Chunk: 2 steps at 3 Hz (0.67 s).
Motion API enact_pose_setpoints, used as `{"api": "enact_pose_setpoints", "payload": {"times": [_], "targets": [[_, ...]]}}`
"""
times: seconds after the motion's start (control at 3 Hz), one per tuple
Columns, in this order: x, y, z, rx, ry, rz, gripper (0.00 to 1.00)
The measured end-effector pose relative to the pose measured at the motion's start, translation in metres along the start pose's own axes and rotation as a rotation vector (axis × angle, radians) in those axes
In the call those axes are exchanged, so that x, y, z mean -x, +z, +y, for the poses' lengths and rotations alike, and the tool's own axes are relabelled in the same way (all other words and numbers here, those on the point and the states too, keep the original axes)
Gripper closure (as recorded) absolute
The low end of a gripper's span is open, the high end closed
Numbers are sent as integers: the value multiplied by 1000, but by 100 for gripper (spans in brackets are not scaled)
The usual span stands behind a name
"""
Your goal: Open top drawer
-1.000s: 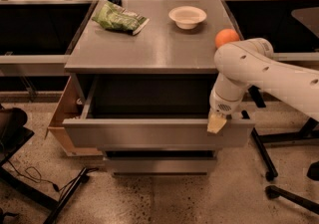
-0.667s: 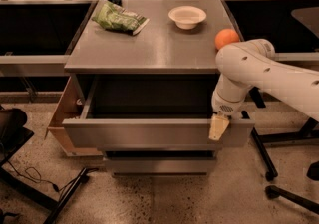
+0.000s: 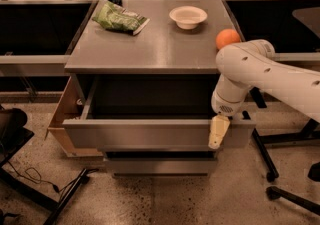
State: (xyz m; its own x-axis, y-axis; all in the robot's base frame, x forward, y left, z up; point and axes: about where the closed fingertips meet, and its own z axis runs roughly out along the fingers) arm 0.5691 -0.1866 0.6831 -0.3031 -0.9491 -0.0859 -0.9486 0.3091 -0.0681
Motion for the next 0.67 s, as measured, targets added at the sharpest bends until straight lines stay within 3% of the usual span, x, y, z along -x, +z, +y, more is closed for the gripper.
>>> {"api": "enact_pose_setpoints", "payload": {"times": [0.33,0.67], "targets": [[-10,15,29,46,8,25,19],[-12,18,73,102,-9,97,42]]}}
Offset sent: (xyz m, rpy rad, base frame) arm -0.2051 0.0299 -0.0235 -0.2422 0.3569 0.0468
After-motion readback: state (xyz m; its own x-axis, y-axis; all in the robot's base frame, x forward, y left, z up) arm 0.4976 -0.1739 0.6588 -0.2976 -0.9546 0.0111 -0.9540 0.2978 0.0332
